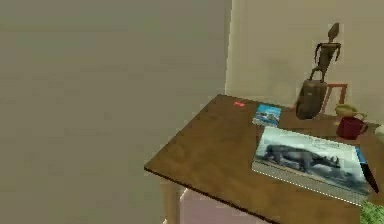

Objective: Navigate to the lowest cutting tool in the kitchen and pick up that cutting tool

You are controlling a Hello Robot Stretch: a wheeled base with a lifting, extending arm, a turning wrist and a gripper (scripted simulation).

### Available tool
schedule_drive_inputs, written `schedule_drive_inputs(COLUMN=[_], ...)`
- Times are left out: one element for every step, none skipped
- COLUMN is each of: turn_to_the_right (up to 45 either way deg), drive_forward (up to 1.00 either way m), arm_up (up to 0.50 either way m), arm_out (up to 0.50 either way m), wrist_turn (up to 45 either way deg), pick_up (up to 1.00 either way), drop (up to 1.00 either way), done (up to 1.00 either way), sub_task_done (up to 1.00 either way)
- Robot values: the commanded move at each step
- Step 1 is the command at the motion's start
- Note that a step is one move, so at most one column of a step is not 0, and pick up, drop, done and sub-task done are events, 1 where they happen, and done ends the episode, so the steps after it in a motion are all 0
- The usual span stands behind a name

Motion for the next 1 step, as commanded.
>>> schedule_drive_inputs(turn_to_the_right=[45.0], drive_forward=[0.00], arm_up=[0.00], arm_out=[0.00], wrist_turn=[0.0], pick_up=[0.00], drop=[0.00], done=[0.00], sub_task_done=[0.00])
